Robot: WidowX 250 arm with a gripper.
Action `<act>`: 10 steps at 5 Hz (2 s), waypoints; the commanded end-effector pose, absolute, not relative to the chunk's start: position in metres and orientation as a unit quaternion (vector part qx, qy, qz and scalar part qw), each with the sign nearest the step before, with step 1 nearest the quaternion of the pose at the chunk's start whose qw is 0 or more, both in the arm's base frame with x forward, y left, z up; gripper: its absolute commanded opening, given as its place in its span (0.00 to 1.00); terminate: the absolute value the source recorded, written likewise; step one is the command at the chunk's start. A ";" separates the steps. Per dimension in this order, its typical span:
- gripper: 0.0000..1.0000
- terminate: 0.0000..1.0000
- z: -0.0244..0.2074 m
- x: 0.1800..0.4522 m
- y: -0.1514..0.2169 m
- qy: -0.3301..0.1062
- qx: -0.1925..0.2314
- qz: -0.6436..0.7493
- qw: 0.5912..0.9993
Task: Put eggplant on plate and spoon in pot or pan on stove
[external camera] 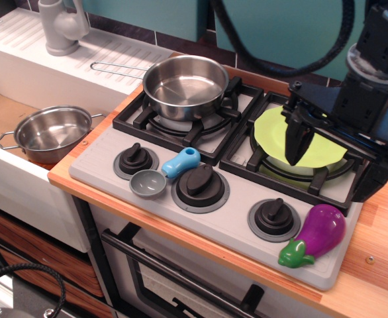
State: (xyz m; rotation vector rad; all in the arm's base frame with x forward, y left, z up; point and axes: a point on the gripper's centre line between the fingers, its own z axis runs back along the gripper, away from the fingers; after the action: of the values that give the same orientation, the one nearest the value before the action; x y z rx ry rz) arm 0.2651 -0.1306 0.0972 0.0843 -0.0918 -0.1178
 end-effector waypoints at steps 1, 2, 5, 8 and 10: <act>1.00 0.00 0.097 0.265 -0.131 -0.046 0.042 -0.059 0.996; 1.00 0.00 0.078 0.265 -0.131 -0.064 0.035 -0.058 0.996; 1.00 0.00 0.040 0.264 -0.133 -0.090 0.024 -0.052 0.994; 1.00 0.00 0.017 0.263 -0.142 -0.109 0.024 -0.043 0.993; 1.00 0.00 0.012 0.263 -0.149 -0.115 0.025 -0.039 0.992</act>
State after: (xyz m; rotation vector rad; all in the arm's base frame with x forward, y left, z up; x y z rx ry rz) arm 0.2619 -0.1502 0.0130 0.0529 -0.2285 -0.0898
